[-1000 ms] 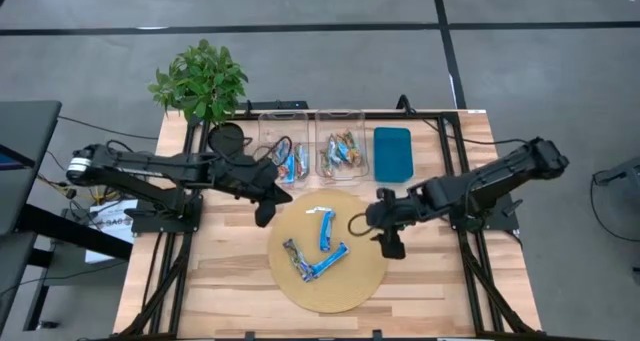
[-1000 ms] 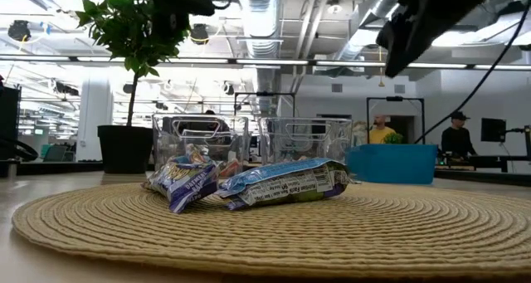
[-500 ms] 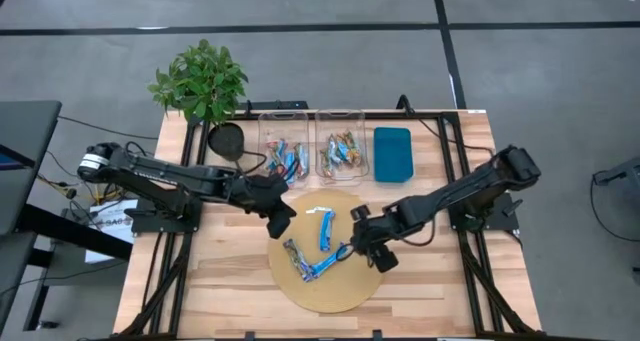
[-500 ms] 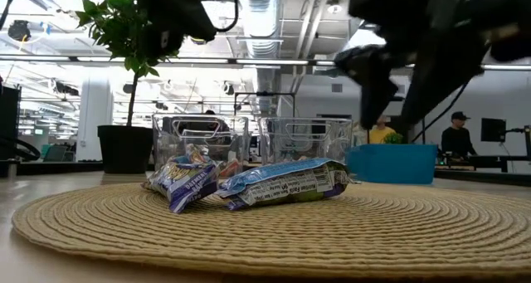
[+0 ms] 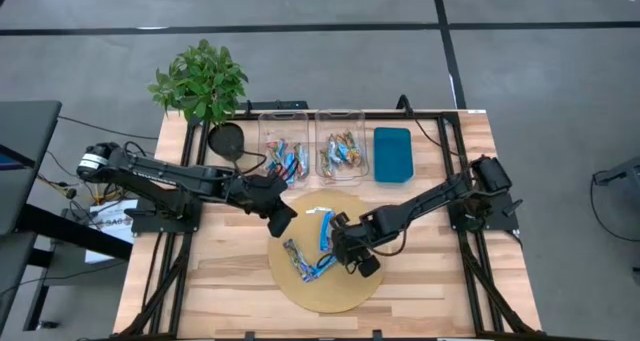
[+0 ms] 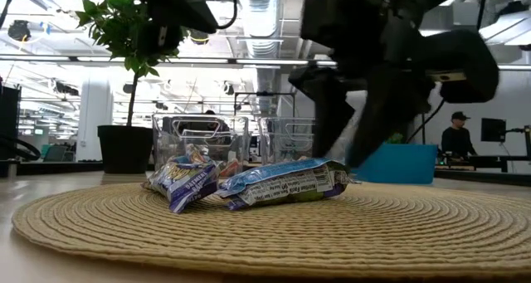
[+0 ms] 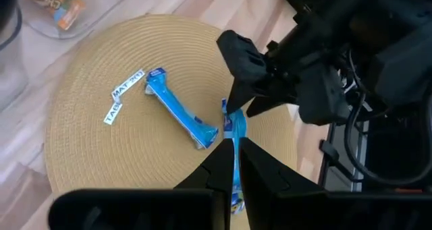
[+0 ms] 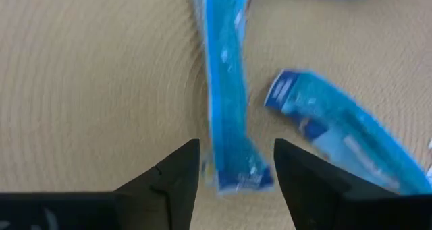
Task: Pick and place Granola Bars by type
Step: Put the bottom right blue granola bar into the blue bin, then put the top blue granola bar into the blue bin
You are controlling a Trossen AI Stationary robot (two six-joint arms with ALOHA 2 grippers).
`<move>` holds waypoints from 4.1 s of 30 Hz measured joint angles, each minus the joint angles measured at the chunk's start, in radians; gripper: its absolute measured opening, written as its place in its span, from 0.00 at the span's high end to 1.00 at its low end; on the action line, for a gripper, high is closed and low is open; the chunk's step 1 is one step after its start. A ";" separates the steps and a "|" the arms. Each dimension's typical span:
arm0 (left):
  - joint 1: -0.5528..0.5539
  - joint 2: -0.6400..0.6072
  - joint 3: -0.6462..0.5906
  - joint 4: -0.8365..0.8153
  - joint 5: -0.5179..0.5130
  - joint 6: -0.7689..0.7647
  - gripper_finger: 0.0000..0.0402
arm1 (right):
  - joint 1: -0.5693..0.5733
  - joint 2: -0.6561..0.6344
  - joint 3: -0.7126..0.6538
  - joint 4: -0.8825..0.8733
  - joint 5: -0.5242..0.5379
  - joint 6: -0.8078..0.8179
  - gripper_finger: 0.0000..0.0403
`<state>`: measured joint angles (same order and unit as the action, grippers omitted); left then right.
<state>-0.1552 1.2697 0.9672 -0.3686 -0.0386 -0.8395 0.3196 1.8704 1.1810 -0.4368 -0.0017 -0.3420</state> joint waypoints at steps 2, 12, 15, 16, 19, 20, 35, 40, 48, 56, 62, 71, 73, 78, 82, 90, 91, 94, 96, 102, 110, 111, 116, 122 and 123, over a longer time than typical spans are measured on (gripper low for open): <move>-0.002 0.000 0.000 0.005 0.000 0.000 0.96 | -0.001 0.003 0.004 0.011 0.000 0.000 0.56; -0.003 0.000 0.001 0.024 0.001 0.000 0.96 | -0.012 0.053 0.004 0.032 -0.115 -0.032 0.59; -0.003 0.000 0.001 0.024 0.001 0.000 0.96 | -0.013 0.080 0.004 0.032 -0.087 -0.032 0.59; -0.003 0.000 0.001 0.024 0.001 0.000 0.96 | -0.013 0.087 0.004 0.048 -0.075 -0.032 0.60; -0.003 0.000 0.001 0.024 0.000 0.000 0.96 | -0.019 0.091 0.006 0.063 -0.030 -0.026 0.63; -0.003 0.000 0.001 0.024 0.000 0.000 0.96 | -0.023 0.090 0.006 0.063 -0.028 -0.026 0.65; -0.003 0.000 0.002 0.028 -0.003 0.026 0.96 | -0.125 -0.031 0.034 0.040 -0.133 0.155 0.96; -0.003 0.000 0.002 0.048 -0.003 0.078 0.96 | -0.209 -0.197 0.032 0.009 -0.127 0.322 0.92; -0.001 0.000 0.002 0.096 -0.003 0.149 0.96 | -0.393 -0.450 0.032 -0.222 0.040 0.537 0.96; 0.000 0.000 0.002 0.130 -0.003 0.166 0.96 | -0.593 -0.517 0.031 -0.517 0.243 0.876 0.92; 0.000 0.000 0.002 0.155 -0.004 0.166 0.96 | -0.689 -0.447 0.030 -0.624 0.240 1.015 0.92; 0.000 0.000 0.002 0.152 -0.010 0.169 0.96 | -0.741 -0.319 0.030 -0.764 0.211 1.007 0.90; 0.000 0.000 0.002 0.153 -0.011 0.173 0.96 | -0.741 -0.309 0.030 -0.768 0.211 0.978 0.88; 0.000 0.000 0.002 0.151 -0.010 0.174 0.96 | -0.727 -0.309 0.030 -0.729 0.213 0.936 0.77; 0.000 0.000 0.002 0.150 -0.010 0.177 0.96 | -0.719 -0.329 0.031 -0.692 0.211 0.892 0.66; 0.000 0.000 0.002 0.150 -0.020 0.181 0.96 | -0.602 -0.411 0.031 -0.555 0.131 0.790 0.51; 0.000 0.000 0.002 0.150 -0.025 0.179 0.96 | -0.581 -0.423 0.031 -0.534 0.110 0.786 0.51; 0.000 0.000 0.002 0.149 -0.040 0.161 0.96 | -0.512 -0.449 0.031 -0.476 0.076 0.822 0.49; 0.000 0.000 0.002 0.149 -0.051 0.148 0.96 | -0.467 -0.453 0.031 -0.452 0.068 0.894 0.49; 0.000 0.000 0.002 0.147 -0.081 0.146 0.96 | -0.344 -0.398 0.032 -0.397 0.045 1.103 0.50; -0.001 0.010 0.001 0.071 -0.083 0.025 0.96 | -0.251 -0.293 0.032 -0.294 0.086 1.198 0.49; -0.001 0.022 0.001 0.067 -0.082 -0.009 0.96 | -0.247 -0.297 0.032 -0.299 0.107 1.206 0.49; -0.009 0.115 0.009 0.095 -0.049 -0.123 0.96 | -0.242 -0.368 0.032 -0.362 0.176 1.161 0.50; -0.009 0.274 0.087 0.067 -0.075 -0.271 0.96 | -0.243 -0.477 0.032 -0.454 0.205 1.080 0.50; -0.009 0.301 0.103 0.068 -0.075 -0.287 0.96 | -0.242 -0.494 0.032 -0.462 0.218 1.064 0.50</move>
<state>-0.1642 1.5711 1.0701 -0.3010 -0.1140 -1.1264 0.0773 1.3764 1.2125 -0.8990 0.2161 0.7220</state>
